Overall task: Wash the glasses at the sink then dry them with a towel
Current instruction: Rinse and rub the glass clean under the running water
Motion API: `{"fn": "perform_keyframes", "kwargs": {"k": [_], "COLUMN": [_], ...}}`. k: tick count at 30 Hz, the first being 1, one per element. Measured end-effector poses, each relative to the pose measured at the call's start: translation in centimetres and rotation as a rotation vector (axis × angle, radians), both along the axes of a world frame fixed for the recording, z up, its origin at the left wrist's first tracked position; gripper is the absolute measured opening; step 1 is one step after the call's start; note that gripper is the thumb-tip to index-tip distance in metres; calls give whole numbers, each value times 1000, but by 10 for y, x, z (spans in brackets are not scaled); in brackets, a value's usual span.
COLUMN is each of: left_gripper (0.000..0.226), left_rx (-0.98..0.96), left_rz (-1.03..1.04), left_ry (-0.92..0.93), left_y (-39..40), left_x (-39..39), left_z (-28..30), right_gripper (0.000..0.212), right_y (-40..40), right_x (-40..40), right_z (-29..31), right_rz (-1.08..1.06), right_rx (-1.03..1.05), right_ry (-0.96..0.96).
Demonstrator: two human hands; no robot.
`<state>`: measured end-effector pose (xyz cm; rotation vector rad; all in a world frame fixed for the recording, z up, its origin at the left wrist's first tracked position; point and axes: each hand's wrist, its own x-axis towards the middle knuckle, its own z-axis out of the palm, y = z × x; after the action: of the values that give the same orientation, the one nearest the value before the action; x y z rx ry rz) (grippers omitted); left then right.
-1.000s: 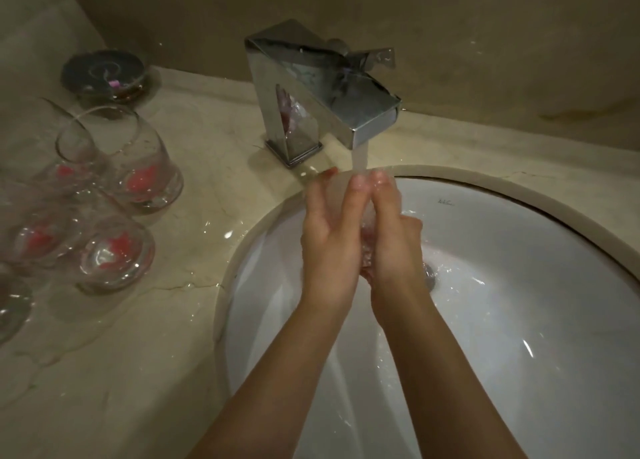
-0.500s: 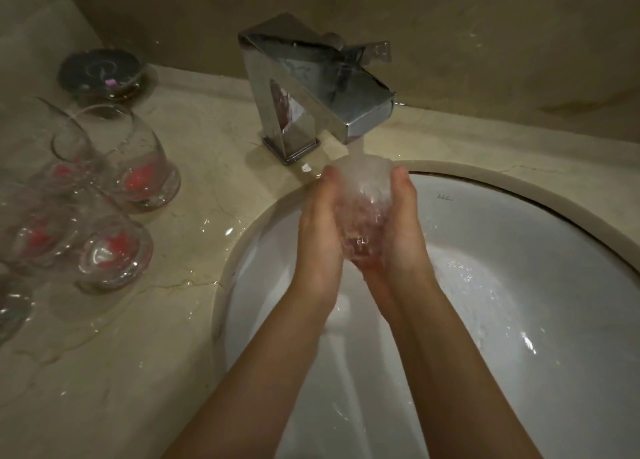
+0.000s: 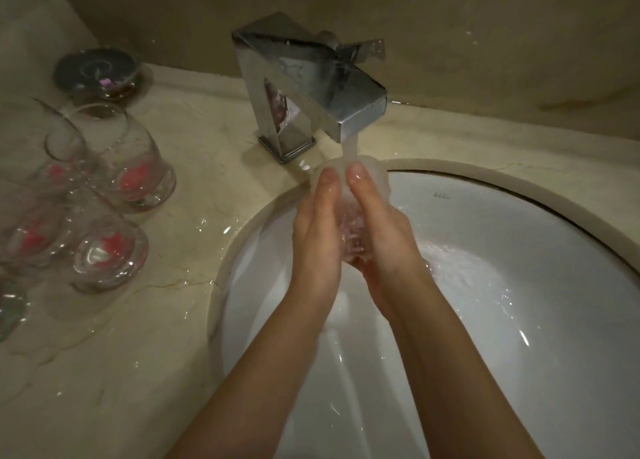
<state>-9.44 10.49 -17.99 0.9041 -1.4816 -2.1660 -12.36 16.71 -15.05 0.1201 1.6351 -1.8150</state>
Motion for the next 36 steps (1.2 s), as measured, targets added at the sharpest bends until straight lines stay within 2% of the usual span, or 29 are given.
{"fn": "perform_keyframes", "kwargs": {"k": [3, 5, 7, 10, 12, 13, 17, 21, 23, 25, 27, 29, 32, 36], "left_gripper": [70, 64, 63, 77, 86, 86, 79, 89, 86, 81, 87, 93, 93, 86], "left_rx": [83, 121, 77, 86, 167, 177, 25, 142, 141, 112, 60, 39, 69, 55], "left_rz": [-13, -43, -34, -1, -4, -7, -49, -127, -115, -69, -62, -73, -61, -29], "left_ry": [-9, -7, -13, -5, 3, 9, 9, -18, -3, 13, 14, -1, 21, 65], "left_y": [-3, -5, -3, -3, -5, -6, -4, -7, -10, -12, -12, -10, -11, -6], "left_x": [-1, 0, 1, 0, -2, -3, -4, -3, -3, -3, -3, -3, -1, 1], "left_z": [1, -1, -3, -1, 2, 3, 2, 7, 6, 5, 3, 3, 4, 6], "right_gripper": [55, 54, 59, 51, 68, 73, 66, 70, 74, 58, 48, 55, 77, 71], "right_y": [1, 0, -2, -2, 0, 2, 4, 1, 3, 5, 4, 0, -2, -3], "right_x": [-1, 1, 3, 4, 2, 1, -1, 2, 2, -1, -1, 0, 1, -1], "right_z": [0, 0, -3, -3, -3, -3, 0, -4, -4, -4, -1, 0, -3, -7], "right_rz": [-51, -81, -77, -45, -76, -88, -10, -74, -126, -98, -50, -29, -100, -116], "right_rx": [-74, -131, -99, -59, -105, -131, -103, -100, -134, -180, -200, -184, -129, -123], "right_ry": [-68, -118, -77, -31, -101, -113, -41, -61, -82, -75, -61, -16, -2, -13]}}
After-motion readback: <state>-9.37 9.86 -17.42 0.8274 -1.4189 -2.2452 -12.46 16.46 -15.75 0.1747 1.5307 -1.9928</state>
